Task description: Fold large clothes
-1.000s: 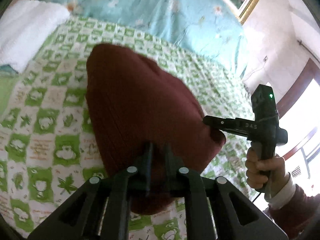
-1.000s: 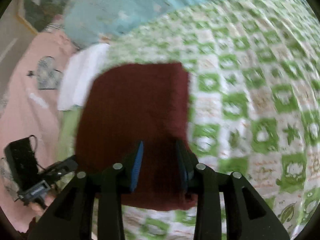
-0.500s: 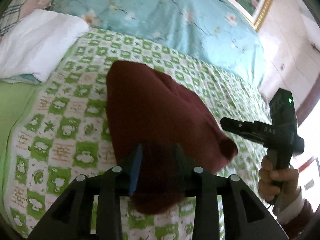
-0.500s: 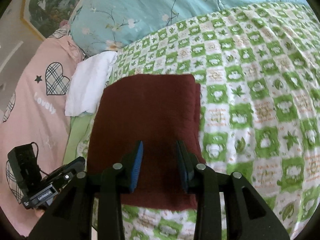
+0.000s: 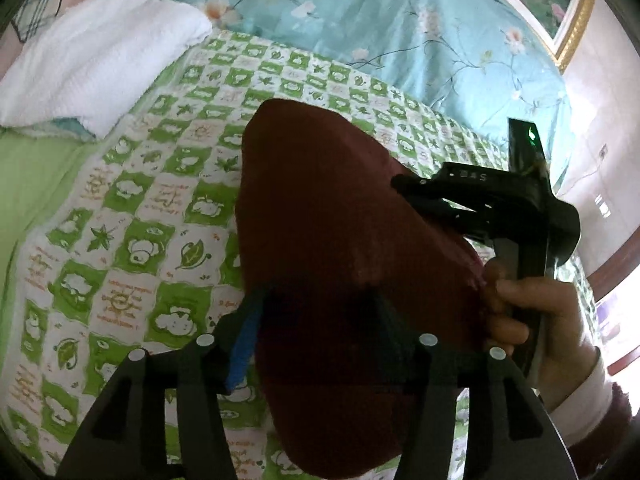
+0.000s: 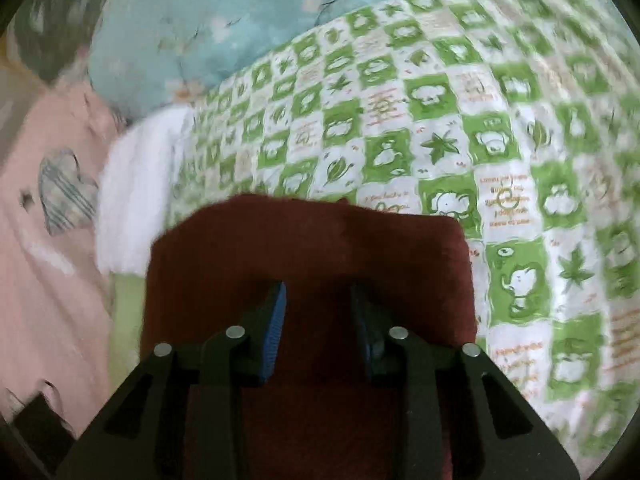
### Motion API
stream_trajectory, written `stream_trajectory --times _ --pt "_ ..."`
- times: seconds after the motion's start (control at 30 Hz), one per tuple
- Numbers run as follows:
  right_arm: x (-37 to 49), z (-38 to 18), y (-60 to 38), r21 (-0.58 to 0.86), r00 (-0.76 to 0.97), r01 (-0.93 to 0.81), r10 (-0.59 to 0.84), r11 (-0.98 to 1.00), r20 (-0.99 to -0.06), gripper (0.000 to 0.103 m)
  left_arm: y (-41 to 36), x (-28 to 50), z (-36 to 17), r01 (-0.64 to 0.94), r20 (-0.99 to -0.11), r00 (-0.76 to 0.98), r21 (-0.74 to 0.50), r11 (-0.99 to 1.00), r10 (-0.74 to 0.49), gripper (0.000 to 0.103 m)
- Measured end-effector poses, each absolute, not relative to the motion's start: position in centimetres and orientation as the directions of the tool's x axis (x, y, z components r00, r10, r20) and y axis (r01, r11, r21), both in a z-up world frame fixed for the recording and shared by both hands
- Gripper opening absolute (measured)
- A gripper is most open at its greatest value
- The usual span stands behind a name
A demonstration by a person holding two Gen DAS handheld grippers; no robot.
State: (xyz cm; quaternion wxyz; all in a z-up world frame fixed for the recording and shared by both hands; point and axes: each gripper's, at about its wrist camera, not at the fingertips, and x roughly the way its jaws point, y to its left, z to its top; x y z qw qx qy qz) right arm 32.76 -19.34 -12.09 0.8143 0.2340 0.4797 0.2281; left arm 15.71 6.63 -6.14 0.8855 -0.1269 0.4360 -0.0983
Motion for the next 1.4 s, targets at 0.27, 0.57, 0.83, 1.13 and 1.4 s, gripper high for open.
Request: stream_trajectory --times 0.27,0.57,0.83,1.13,1.4 --pt "28.1 -8.3 -21.0 0.6 0.482 -0.191 0.607 0.777 -0.632 0.033 6.6 14.9 -5.5 0.04 -0.752 0.609 -0.286 0.957 -0.25 0.059" --pt "17.9 -6.2 -23.3 0.554 0.499 -0.275 0.609 0.786 -0.616 0.051 6.9 10.7 -4.3 0.003 -0.767 0.624 -0.185 0.983 -0.147 0.078" --pt "10.8 -7.0 -25.2 0.431 0.53 -0.286 0.516 0.856 -0.673 0.08 6.3 6.3 -5.0 0.01 -0.801 0.593 -0.089 0.996 -0.077 0.085" --pt "6.6 -10.1 -26.0 0.326 0.473 -0.288 0.43 0.9 -0.769 0.08 5.4 2.4 -8.0 -0.006 -0.834 0.55 0.04 0.999 0.037 0.086" --pt "4.9 -5.5 -25.8 0.291 0.5 -0.373 0.455 0.881 -0.737 0.087 4.2 0.2 -2.3 0.118 -0.779 0.627 0.134 0.984 0.031 0.089"
